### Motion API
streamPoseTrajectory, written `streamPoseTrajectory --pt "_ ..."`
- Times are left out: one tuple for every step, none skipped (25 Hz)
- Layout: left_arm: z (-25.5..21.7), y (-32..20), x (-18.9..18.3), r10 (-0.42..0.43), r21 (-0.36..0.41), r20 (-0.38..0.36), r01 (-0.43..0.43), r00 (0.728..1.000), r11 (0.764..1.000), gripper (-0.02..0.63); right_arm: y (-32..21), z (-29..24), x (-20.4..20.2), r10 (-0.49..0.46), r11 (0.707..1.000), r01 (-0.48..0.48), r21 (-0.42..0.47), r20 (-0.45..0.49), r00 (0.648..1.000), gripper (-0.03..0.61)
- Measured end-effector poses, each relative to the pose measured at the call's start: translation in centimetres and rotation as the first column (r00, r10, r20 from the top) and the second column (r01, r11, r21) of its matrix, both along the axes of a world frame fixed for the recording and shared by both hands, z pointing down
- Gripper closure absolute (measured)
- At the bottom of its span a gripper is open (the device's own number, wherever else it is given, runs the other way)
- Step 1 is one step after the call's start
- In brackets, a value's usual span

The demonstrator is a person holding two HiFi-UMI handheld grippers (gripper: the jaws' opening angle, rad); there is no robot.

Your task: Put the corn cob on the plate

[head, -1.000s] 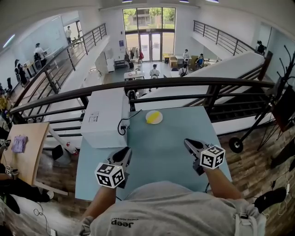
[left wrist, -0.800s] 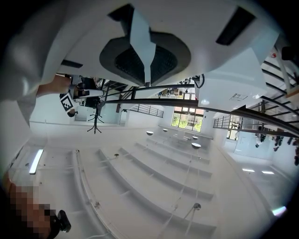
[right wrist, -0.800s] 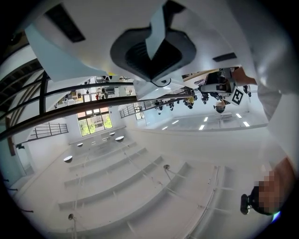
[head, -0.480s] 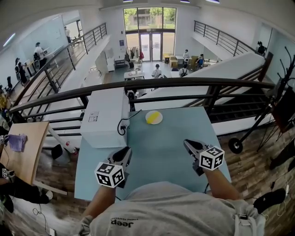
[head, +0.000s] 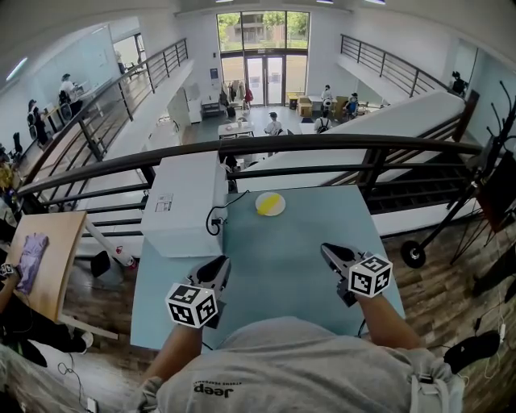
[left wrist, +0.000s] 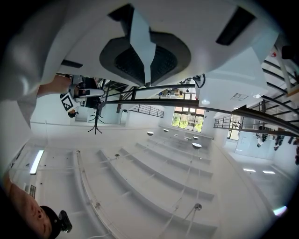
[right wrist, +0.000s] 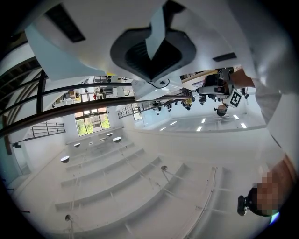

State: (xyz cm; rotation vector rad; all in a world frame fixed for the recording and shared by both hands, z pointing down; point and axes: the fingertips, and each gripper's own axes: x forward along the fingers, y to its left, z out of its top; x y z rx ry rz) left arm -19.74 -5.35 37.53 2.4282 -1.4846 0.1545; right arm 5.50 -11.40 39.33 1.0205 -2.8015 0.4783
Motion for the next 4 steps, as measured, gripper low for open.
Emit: streamPoseTrajectory --pt "0.08 0.04 -0.04 -0.001 0.000 0.000 0.001 1.000 1.000 0.558 0.03 0.06 -0.05 -0.002 1.000 0.002 0.001 -0.001 1.000 0.563" --pt "0.16 0.07 -0.08 -0.001 -0.001 -0.001 0.001 1.000 1.000 0.558 0.04 0.11 -0.11 -0.004 1.000 0.004 0.002 -0.002 1.000 0.563" --pt "0.23 0.10 -0.13 -0.002 -0.001 -0.001 0.002 1.000 1.000 0.558 0.04 0.16 -0.18 -0.005 1.000 0.005 0.003 -0.002 1.000 0.563" --pt "0.30 0.12 -0.18 -0.003 -0.001 -0.002 0.003 1.000 1.000 0.558 0.04 0.21 -0.25 -0.007 1.000 0.007 0.004 -0.003 1.000 0.563"
